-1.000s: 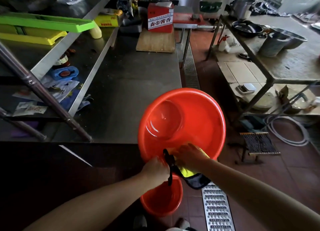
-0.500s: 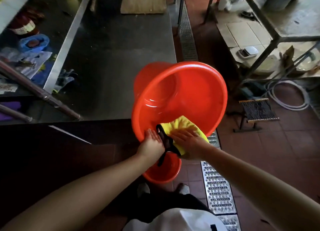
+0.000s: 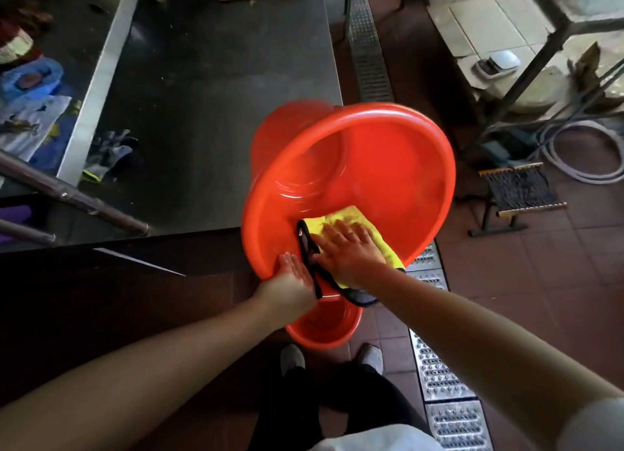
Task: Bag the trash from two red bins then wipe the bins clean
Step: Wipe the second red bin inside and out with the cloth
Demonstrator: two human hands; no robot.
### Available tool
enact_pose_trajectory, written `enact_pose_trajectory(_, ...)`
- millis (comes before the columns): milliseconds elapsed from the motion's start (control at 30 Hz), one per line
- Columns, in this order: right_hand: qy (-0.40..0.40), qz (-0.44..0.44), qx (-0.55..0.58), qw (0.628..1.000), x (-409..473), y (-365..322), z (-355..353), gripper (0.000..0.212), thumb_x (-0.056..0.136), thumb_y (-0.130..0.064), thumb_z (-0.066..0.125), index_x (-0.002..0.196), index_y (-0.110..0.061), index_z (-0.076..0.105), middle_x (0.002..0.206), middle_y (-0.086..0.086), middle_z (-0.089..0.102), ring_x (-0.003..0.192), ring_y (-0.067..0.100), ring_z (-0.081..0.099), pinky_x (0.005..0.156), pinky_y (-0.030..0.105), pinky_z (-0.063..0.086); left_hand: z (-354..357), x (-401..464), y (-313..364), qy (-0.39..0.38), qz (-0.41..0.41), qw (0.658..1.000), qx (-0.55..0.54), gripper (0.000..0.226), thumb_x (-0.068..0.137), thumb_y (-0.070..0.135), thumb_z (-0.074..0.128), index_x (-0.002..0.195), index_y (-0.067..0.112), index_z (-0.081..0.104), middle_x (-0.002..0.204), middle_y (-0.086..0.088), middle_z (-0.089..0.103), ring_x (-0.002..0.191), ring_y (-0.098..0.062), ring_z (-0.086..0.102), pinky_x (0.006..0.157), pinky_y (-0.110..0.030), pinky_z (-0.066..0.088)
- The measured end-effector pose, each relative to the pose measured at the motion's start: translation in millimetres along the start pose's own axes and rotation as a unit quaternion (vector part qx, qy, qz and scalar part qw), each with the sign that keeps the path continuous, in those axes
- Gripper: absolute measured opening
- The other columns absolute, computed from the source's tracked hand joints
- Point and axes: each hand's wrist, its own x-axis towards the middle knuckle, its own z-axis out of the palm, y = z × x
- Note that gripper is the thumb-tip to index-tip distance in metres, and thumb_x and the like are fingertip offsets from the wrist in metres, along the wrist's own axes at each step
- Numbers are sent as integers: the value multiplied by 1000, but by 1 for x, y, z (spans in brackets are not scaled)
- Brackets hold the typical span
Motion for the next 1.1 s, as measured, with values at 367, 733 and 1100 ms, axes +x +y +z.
enact_pose_trajectory(367, -24, 9, 88, 996, 77, -8, -11, 73, 86, -80, 15, 153, -51, 13, 167, -11, 11, 154, 23, 3, 115, 65, -3, -20, 7, -11, 10, 7, 999, -41, 42, 58, 34, 79, 82, -1, 77, 81, -28, 71, 75, -43, 70, 68, -50, 58)
enact_pose_trajectory(733, -4, -5, 117, 993, 118, -8, -22, 66, 90, -72, 22, 140, -36, 46, 153, -1, 42, 144, 29, 33, 114, 57, 25, -20, 16, -9, -5, 11, 998, -66, 44, 47, 31, 83, 74, -3, 76, 75, -29, 69, 68, -45, 68, 60, -51, 57)
enact_pose_trajectory(1100, -9, 6, 113, 994, 97, 7, -22, 64, 92, -70, 35, 150, -43, 33, 162, -6, 28, 150, 26, 21, 117, 54, 17, -19, 18, -11, -17, -9, 996, -88, 33, 54, 26, 73, 72, -2, 76, 74, -28, 69, 68, -43, 69, 60, -48, 58)
